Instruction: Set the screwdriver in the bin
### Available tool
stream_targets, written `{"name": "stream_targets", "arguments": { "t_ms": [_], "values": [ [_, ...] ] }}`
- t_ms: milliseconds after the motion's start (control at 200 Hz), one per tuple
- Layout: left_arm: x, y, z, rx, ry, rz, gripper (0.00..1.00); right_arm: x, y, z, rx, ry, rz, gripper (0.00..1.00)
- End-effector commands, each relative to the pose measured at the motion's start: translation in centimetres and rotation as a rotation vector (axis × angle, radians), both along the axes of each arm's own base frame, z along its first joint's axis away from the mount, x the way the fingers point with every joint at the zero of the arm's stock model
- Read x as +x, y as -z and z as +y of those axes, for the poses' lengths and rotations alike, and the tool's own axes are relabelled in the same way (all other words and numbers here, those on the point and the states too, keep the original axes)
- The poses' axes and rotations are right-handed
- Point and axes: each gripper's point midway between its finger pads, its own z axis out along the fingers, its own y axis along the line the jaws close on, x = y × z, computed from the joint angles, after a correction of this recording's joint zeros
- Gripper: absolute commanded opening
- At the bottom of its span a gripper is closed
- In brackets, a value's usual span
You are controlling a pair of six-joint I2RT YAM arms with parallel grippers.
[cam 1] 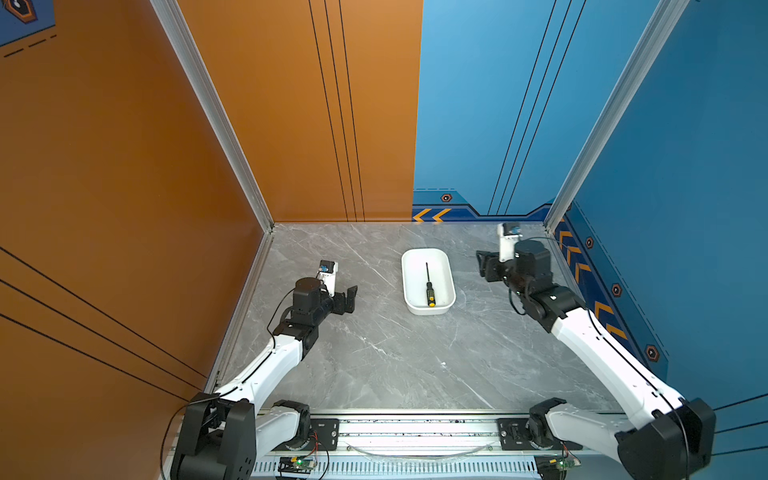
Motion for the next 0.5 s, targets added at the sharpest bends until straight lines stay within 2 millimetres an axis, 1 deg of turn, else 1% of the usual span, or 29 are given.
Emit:
{"name": "stream_targets", "arguments": {
  "t_ms": [0,55,155,260,371,466,496],
  "values": [
    [0.0,-0.7,4.0,0.091,-0.151,-0.100,0.98,-0.1,3.7,-3.9,0.052,0.023,-0.021,0.69],
    [-0.3,-0.5,5.1,0.092,-0.190,-0.122,0.98,-0.9,5.4,-5.8,0.048,0.075,-0.040,0.69],
    [-0.5,0.1,5.9,0.076,-0.203,-0.157,0.98,-1.6,8.4,-7.7,0.030,0.129,-0.071,0.69],
    [-0.4,1.2,6.3,0.068,-0.208,-0.159,0.98,-1.7,11.4,-8.4,0.029,0.151,-0.070,0.69],
    [-0.1,2.0,6.5,0.055,-0.198,-0.158,0.98,-1.3,12.9,-8.8,0.044,0.186,-0.123,0.69],
    [0.1,2.4,6.6,0.041,-0.194,-0.177,0.98,-0.9,14.8,-9.0,0.038,0.196,-0.104,0.69],
    [0.1,2.5,6.7,0.041,-0.197,-0.182,0.98,-0.7,14.8,-8.9,0.045,0.195,-0.113,0.69]
  ]
}}
